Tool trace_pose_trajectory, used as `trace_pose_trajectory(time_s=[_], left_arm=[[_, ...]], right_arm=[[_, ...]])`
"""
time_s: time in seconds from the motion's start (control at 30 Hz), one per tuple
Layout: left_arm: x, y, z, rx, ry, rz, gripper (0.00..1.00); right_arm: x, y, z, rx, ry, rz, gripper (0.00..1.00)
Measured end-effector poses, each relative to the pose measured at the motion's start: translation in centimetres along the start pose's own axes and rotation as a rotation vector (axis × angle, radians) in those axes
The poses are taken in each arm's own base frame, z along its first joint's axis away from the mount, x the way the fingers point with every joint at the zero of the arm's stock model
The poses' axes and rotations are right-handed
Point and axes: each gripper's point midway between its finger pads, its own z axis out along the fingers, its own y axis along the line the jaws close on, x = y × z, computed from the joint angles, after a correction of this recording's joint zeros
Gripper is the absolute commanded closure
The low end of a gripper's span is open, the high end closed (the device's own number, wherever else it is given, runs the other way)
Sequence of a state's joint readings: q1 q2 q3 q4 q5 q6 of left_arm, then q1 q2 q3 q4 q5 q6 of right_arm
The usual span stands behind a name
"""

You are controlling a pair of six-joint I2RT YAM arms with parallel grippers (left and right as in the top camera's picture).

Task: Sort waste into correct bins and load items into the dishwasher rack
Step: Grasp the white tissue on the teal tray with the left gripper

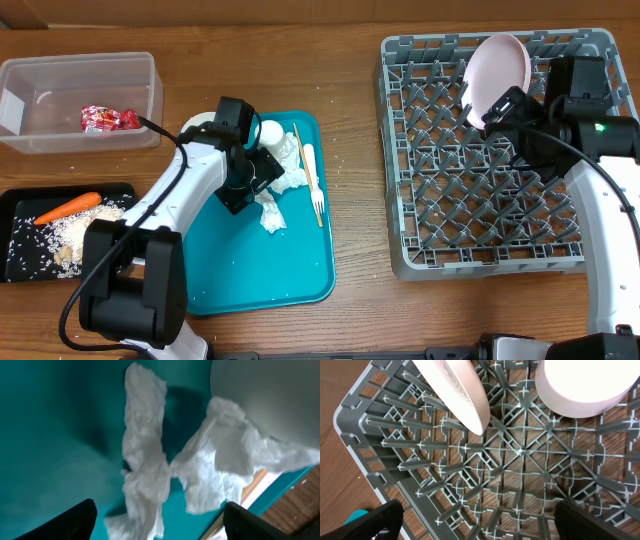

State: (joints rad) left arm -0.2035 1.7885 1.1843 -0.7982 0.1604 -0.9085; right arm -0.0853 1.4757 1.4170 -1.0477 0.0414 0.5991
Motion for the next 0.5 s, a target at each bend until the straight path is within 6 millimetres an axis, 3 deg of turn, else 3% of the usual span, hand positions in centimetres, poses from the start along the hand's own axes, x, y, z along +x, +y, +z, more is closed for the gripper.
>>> trace_pose_trajectory(time_s=[0.33,0.5], left_arm=[[-0.9,-0.2,1.3,0.018,-0.038,-0.003,0.27],[-0.7,0.5,3.4,-0.026,-0.007,-0.013,0.40]], right_arm=[[0.0,0.0,0.0,0.000,0.000,0.000,0.00],[0.0,0.0,0.0,-0.001,0.000,0.000,0.00]])
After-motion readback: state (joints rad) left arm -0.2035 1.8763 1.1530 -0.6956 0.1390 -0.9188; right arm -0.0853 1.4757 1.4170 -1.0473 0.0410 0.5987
